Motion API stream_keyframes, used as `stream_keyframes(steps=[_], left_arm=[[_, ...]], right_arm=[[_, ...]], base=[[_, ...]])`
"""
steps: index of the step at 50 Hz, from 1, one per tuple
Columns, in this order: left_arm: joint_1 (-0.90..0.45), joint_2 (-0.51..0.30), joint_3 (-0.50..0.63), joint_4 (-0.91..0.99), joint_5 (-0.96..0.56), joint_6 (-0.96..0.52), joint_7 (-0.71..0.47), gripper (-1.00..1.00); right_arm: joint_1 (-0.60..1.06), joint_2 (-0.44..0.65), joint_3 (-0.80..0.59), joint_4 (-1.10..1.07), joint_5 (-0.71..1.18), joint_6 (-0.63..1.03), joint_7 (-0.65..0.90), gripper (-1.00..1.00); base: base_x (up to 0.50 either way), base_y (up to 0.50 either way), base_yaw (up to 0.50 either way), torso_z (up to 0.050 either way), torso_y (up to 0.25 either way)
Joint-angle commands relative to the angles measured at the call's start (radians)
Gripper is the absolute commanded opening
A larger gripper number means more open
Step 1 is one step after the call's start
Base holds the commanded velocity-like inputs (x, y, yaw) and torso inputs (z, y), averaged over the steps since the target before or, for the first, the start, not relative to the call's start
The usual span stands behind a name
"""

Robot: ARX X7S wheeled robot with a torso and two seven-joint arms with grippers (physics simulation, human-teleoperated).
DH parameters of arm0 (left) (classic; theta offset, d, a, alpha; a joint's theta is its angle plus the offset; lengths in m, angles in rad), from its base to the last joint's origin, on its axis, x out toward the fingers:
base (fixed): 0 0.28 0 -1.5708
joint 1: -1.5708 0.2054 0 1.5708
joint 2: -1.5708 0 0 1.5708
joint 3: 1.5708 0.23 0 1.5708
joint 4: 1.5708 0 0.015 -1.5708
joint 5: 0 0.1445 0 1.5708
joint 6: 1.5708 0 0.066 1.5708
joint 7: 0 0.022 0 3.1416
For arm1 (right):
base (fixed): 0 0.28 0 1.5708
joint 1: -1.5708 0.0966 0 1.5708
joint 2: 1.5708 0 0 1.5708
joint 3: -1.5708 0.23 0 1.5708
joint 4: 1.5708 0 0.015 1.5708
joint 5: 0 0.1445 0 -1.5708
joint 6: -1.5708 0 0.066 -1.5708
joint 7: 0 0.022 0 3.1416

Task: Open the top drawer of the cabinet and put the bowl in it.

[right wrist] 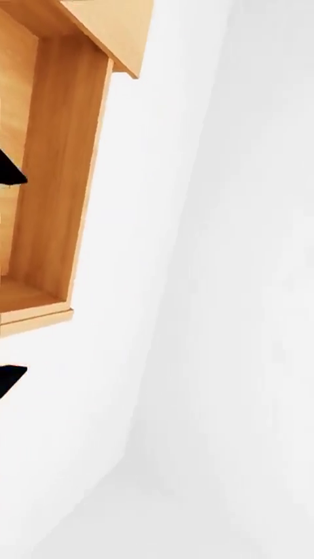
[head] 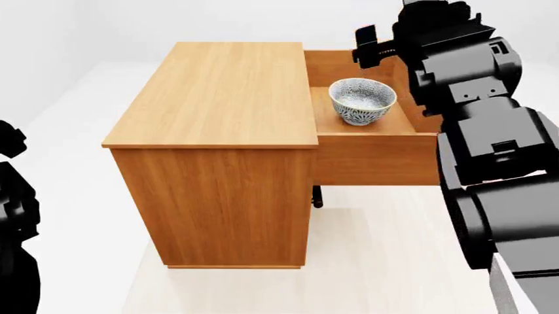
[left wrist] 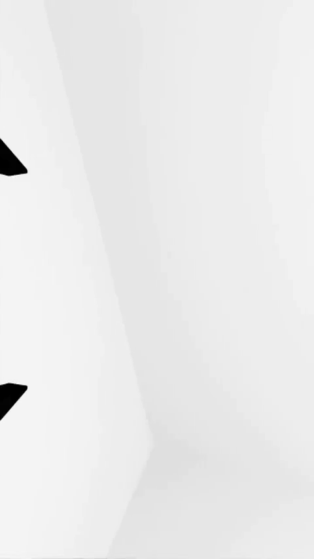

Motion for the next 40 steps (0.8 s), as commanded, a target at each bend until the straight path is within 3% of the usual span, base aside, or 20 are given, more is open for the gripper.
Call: stream_keyframes(steps=[1,8,18,23,32,40], left_arm=[[0.001,0.001,0.001,0.000,0.000,0.002,0.000,1.00],[0.000,0.000,0.000,0.000,0.000,0.002,0.000,1.00],[-0.005,-0.003,-0.002,0.000,-0.001,0.003,0.001,1.00],[-0.006,-0.003,-0.006,0.000,-0.002,0.003,-0.003,1.00],[-0.008,-0.005,-0.010,0.000,-0.001,0.004,-0.004,1.00],[-0.007,-0.005,-0.015,0.000,-0.001,0.005,0.000,1.00]], right_arm=[[0.027,0.029,0.049,-0.043,-0.006,-0.158,0.092,1.00],[-0.048,0.098,0.071,-0.324,0.015,-0.021,0.113,1.00],[-0.254,0.311,0.201,-1.125,0.137,0.485,0.138,1.00],[-0.345,0.417,0.272,-1.422,0.193,0.658,0.132,1.00],[-0.517,0.528,0.468,-1.711,0.289,0.829,0.102,1.00],[-0.704,0.531,0.615,-1.910,0.342,0.879,0.087,1.00]], base=[[0.00,0.00,0.00,0.000,0.000],[0.00,0.00,0.00,0.000,0.000],[0.00,0.00,0.00,0.000,0.000],[0.00,0.00,0.00,0.000,0.000],[0.00,0.00,0.00,0.000,0.000],[0.00,0.00,0.00,0.000,0.000]])
